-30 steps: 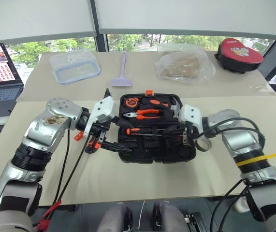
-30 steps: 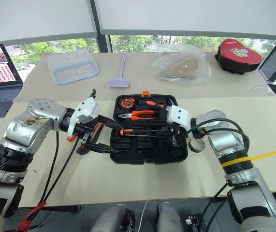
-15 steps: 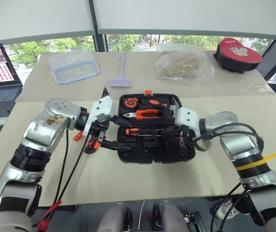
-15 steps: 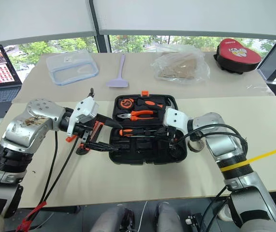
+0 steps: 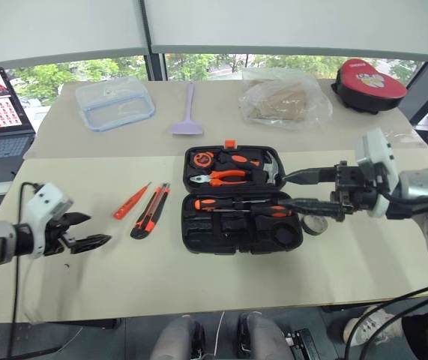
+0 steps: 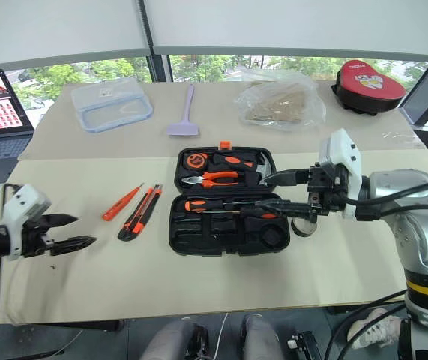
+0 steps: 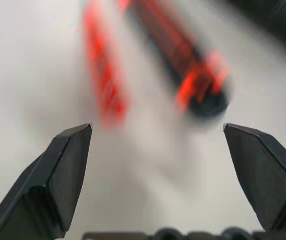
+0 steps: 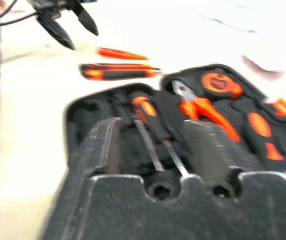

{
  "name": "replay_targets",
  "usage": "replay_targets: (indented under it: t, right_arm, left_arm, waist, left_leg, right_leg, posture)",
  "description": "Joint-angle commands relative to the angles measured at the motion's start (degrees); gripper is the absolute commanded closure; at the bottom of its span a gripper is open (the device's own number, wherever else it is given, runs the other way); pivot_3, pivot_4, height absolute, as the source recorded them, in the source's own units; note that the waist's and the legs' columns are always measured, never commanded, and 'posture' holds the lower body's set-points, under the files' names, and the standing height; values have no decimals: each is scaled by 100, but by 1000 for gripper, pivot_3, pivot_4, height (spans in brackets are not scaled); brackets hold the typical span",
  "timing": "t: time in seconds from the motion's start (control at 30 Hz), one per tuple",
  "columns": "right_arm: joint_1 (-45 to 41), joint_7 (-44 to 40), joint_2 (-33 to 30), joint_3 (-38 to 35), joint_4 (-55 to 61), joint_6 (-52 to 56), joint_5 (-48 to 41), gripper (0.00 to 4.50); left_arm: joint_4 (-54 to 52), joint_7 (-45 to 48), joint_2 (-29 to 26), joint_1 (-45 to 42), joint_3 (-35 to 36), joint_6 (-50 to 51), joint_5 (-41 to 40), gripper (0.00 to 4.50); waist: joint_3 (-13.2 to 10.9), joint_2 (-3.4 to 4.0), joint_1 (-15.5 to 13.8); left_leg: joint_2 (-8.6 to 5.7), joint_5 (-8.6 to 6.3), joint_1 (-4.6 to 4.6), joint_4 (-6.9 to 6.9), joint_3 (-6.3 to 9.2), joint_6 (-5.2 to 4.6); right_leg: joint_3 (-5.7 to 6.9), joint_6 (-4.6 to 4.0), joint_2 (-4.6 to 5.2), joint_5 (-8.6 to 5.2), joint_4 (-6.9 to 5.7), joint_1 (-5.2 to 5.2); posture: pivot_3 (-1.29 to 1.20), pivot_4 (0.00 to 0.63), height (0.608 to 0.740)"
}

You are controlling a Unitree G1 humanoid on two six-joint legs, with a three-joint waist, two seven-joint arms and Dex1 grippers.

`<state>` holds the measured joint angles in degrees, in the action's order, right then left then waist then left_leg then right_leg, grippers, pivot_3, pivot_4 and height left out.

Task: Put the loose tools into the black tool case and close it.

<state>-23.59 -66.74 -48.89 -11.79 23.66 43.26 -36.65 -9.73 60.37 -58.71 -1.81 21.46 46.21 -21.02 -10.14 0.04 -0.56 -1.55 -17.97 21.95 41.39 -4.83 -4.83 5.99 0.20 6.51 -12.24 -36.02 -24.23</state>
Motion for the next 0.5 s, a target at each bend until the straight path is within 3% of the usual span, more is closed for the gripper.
replay_targets:
  t: [0.03,0.33,0.5]
  right_arm:
    - [146,298,-50,-220,560,178,-410,43]
    - [153,1005,178,51,806,12,-423,43]
    - [287,1303,284,120,1020,-46,-451,43]
  left_arm:
    - [-136,-215,-215,-598,-145,210,-97,0]
    - [1570,-304,291,-3936,-2985,839,878,0]
    - [2638,-65,649,-4870,-4032,498,1545,0]
  waist:
    - [0,0,-78]
    - [3,-10,-145]
    - [1,-14,-26]
  left_leg:
    - [-1,-1,0,0,0,1]
    - [-32,11,5,-1,-5,-8]
    - [-37,39,6,-15,-25,-53]
  right_leg:
    - [-1,-1,3,1,-1,-1]
    - [-5,2,-22,17,-11,-6]
    - [7,15,-41,9,-9,-12]
  posture:
    - [0,150,728]
    - [0,150,728]
    - [0,150,728]
